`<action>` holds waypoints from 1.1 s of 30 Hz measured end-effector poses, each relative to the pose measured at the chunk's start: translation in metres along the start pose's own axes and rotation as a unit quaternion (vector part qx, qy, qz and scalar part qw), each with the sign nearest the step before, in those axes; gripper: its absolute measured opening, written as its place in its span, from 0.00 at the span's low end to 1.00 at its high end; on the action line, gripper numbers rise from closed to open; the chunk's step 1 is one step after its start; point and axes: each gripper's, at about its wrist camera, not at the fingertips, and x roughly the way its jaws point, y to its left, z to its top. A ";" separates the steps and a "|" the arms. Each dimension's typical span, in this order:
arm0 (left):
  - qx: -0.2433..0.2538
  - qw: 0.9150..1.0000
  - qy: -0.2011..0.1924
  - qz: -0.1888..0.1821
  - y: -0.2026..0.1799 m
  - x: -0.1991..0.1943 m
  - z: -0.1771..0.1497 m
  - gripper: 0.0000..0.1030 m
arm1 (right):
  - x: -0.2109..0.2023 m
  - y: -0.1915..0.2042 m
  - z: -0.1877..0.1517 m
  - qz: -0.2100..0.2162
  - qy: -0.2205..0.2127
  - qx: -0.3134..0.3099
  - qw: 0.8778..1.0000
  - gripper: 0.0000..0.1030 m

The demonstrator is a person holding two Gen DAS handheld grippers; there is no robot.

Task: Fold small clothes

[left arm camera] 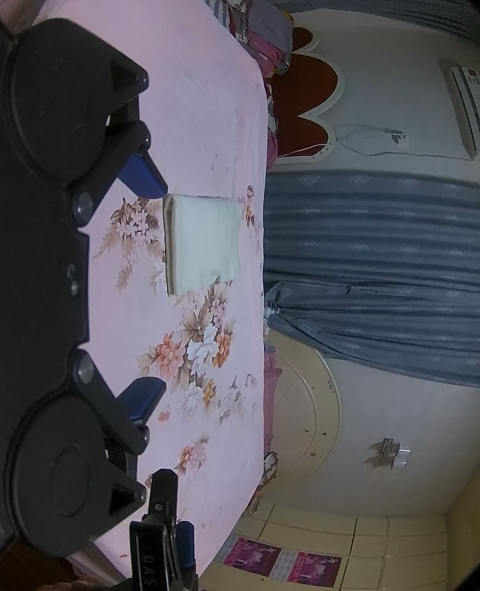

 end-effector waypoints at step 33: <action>-0.002 1.000 0.000 0.002 -0.001 -0.001 0.000 0.99 | 0.001 -0.008 -0.001 0.001 0.002 -0.001 1.000 1.00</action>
